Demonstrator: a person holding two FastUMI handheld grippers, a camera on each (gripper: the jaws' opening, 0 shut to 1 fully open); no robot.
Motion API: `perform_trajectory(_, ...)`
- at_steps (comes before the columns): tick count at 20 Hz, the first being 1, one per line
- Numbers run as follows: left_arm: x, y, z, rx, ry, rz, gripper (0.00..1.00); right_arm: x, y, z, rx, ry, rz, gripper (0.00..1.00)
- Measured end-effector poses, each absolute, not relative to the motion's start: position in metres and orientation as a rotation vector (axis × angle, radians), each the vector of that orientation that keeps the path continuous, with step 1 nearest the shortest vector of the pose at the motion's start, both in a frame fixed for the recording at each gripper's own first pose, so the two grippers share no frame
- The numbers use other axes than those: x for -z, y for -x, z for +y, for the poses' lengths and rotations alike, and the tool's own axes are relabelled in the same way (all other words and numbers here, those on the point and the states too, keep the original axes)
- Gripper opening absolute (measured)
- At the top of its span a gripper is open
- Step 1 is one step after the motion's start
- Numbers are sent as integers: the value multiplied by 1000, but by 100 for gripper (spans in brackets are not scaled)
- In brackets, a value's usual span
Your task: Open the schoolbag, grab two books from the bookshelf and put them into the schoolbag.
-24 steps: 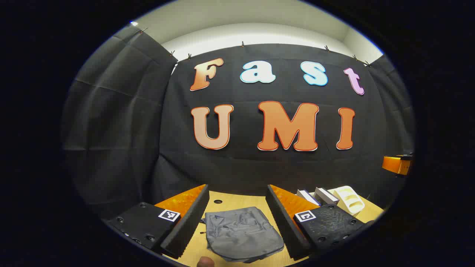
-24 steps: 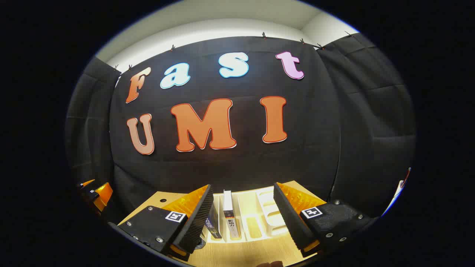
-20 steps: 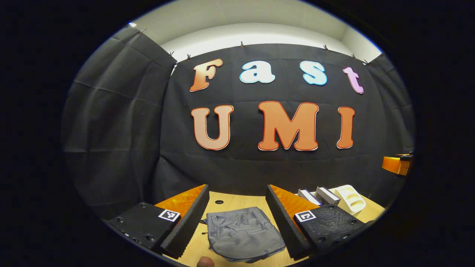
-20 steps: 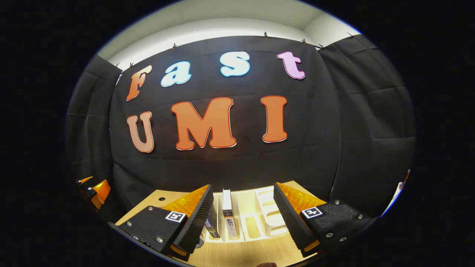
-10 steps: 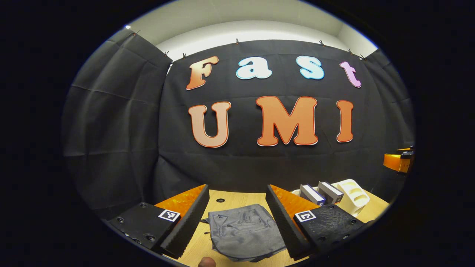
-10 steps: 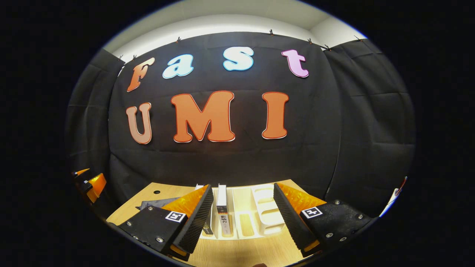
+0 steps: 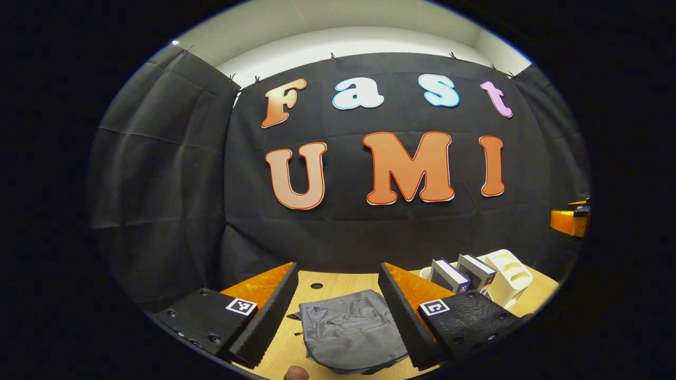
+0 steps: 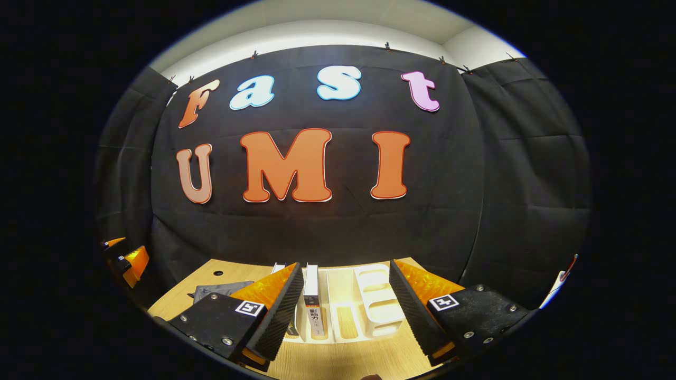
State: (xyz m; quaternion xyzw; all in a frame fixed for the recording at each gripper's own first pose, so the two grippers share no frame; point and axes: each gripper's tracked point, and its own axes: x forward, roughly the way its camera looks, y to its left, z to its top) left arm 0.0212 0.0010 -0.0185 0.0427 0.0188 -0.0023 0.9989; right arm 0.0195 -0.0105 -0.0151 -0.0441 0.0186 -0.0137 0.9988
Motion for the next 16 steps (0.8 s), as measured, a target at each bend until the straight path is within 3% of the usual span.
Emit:
perform_trajectory(7,49,-29,-4,28,-207,84,96,24,-26,-19,47,90,62,97)
perform_trajectory(16,149,-14,-14,90,-452,236,97,42,-23,-33,74,121,111,97)
